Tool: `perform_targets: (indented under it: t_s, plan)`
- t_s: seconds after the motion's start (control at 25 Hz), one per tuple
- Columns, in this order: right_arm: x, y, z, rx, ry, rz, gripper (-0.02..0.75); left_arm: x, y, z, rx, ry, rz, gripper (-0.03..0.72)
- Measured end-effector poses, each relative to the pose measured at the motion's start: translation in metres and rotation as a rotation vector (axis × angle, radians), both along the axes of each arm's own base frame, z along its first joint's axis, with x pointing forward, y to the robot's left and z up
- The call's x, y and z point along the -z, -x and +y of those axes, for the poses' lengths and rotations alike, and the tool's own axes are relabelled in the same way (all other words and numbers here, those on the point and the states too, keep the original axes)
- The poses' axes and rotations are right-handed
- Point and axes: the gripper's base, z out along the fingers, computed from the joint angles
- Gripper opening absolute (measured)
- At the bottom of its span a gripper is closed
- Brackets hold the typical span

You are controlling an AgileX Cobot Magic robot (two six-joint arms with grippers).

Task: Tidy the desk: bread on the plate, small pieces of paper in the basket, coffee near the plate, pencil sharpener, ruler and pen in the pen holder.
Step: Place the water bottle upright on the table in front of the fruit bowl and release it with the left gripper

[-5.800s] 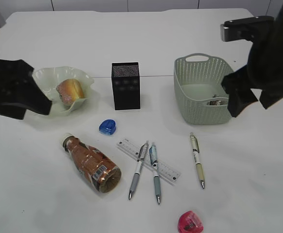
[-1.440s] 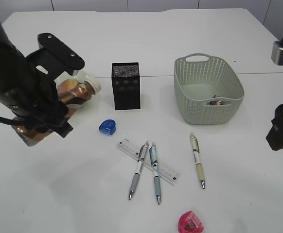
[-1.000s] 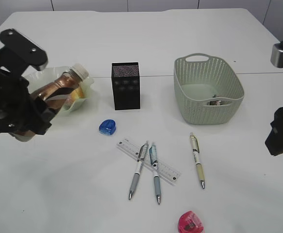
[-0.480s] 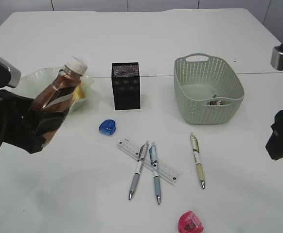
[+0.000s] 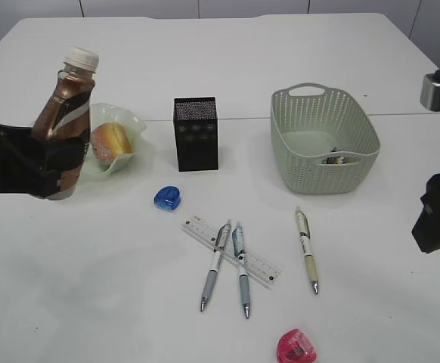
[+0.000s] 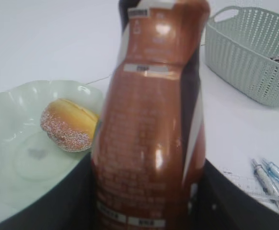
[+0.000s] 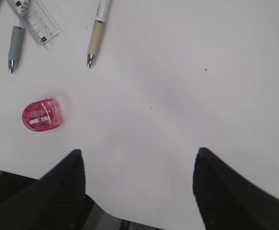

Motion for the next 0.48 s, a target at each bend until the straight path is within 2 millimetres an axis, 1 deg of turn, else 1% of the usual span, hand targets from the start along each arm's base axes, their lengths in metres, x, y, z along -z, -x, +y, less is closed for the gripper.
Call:
perform_targets:
  t_s: [0.28,0.48]
  plan:
    - [0.0001,0.0002,0.0000,0.002,0.000,0.002,0.517,0.0018,0.0017,-0.0031,0.009,0.002,0.009,0.389]
    - [-0.0001,-0.0003,0.0001,0.002,-0.001,-0.003,0.517,0.0031,-0.0039,-0.0077,0.041,0.051,-0.053,0.389]
